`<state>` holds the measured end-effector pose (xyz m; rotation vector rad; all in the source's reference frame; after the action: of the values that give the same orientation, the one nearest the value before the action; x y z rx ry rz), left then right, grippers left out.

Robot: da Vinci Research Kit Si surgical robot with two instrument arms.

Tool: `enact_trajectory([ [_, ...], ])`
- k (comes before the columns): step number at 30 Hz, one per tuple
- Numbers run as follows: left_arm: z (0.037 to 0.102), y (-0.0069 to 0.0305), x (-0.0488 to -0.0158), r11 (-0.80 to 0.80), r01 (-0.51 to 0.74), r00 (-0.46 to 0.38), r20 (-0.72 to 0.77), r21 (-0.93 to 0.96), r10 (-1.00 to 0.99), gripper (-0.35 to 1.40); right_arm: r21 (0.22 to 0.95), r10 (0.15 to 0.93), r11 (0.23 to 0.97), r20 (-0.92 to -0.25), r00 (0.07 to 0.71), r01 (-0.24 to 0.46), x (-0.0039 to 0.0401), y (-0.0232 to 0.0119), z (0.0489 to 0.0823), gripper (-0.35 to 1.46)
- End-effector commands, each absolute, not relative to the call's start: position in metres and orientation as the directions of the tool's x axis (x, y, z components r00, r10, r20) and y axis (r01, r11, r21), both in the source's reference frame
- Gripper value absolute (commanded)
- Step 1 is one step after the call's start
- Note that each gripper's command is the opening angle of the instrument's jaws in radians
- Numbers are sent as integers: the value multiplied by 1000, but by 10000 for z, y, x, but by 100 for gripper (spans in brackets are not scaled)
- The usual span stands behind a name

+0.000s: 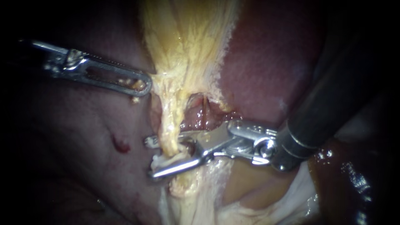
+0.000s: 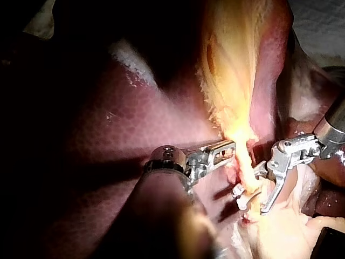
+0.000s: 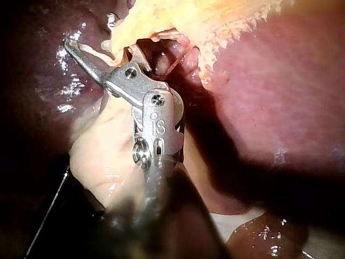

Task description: Clipping third clip left tube

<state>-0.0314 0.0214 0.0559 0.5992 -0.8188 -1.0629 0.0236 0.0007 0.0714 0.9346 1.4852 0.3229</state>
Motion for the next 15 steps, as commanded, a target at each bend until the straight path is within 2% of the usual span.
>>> enact_trajectory([
  [1, 559, 214, -315, 380, 516, 250, 289, 768, -924, -35, 696, 708, 626, -696, 119, 352, 239, 6, 714, 50],
  [15, 559, 214, -315, 380, 516, 250, 290, 767, -924, -35, 702, 722, 613, -684, 103, 364, 249, 13, 713, 50],
])
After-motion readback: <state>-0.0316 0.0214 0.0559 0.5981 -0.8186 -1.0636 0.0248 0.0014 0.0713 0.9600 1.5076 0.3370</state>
